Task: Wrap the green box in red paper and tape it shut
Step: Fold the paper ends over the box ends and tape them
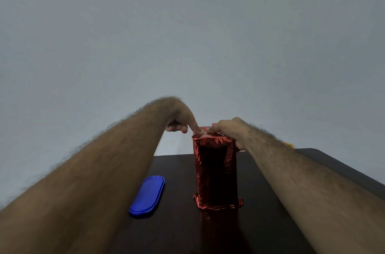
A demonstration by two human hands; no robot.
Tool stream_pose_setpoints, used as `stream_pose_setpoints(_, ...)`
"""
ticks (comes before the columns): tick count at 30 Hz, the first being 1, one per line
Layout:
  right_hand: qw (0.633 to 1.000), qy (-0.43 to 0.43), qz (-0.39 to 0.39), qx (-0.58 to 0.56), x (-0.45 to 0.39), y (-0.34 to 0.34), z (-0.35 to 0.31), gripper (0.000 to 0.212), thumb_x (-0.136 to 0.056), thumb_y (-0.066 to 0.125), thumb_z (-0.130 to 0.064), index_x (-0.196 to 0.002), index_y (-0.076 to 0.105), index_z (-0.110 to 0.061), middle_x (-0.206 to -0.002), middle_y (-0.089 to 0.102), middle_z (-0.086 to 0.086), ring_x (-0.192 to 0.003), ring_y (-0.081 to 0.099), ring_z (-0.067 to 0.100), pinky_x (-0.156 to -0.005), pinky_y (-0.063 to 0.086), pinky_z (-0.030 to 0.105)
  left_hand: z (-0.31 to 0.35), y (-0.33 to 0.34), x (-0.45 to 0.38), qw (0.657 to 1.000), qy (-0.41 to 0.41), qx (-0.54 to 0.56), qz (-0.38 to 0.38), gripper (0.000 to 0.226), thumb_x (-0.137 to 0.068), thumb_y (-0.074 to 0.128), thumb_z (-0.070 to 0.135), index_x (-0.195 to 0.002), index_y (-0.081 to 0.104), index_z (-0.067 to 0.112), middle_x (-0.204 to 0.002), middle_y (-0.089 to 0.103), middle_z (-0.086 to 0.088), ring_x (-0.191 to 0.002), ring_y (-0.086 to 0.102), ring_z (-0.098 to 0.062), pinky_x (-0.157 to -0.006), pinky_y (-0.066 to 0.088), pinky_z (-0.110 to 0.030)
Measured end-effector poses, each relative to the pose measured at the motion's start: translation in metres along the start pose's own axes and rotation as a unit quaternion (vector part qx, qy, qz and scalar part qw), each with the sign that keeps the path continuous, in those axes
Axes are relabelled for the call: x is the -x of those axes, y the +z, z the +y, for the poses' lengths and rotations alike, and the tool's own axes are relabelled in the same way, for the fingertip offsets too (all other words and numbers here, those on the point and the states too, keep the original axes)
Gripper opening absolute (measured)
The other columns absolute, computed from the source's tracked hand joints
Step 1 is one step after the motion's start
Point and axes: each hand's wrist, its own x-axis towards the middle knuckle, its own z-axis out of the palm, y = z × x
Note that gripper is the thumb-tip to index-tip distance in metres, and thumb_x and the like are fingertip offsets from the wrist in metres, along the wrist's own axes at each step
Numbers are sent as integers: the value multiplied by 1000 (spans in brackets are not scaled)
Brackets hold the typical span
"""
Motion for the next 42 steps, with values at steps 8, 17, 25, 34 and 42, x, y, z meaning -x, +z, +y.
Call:
stream_pose_setpoints(8, 1000, -3, -1, -12, 0, 0, 0, 50, -69, 91, -11, -116, 74, -7, -99, 80, 12, -76, 80, 28, -69, 66, 44, -12, 14, 1, 995, 25, 99, -3, 56, -81, 83, 64, -71, 54, 18, -52, 38, 7, -48, 30, -9, -50, 26, -22)
stream_pose_setpoints(17, 1000, 0, 1, -16, 2, -2, 2, 34, -77, 88, -10, -109, 77, -8, -99, 80, 12, -76, 80, 26, -60, 61, 35, -28, 31, -7, 989, 22, 144, -1, 55, -84, 82, 61, -70, 52, 17, -53, 38, 6, -51, 29, -10, -52, 25, -22)
stream_pose_setpoints(25, 1000, 9, 6, -19, 7, -1, -1, 42, -76, 89, -8, -115, 72, -4, -100, 79, 15, -71, 80, 28, -59, 62, 38, -32, 26, 0, 981, 88, 157, 70, 52, -79, 91, 53, -76, 62, 10, -54, 43, 2, -54, 35, -15, -51, 31, -26)
stream_pose_setpoints(34, 999, 19, 36, -21, 13, 3, -3, 39, -73, 92, -11, -107, 73, -4, -96, 79, 14, -71, 79, 30, -57, 62, 40, -33, 38, 11, 952, 142, 107, 250, 47, -86, 84, 49, -75, 69, 6, -65, 66, -1, -59, 59, -19, -55, 48, -27)
stream_pose_setpoints(42, 993, 52, 74, -75, 18, 5, -3, 10, -75, 88, -16, -81, 83, -11, -94, 82, 9, -73, 77, 27, -53, 56, 30, -2, 84, 47, 902, 309, -26, 301, 58, -81, 66, 80, -74, 68, 23, -74, 69, 6, -75, 67, -16, -68, 58, -35)
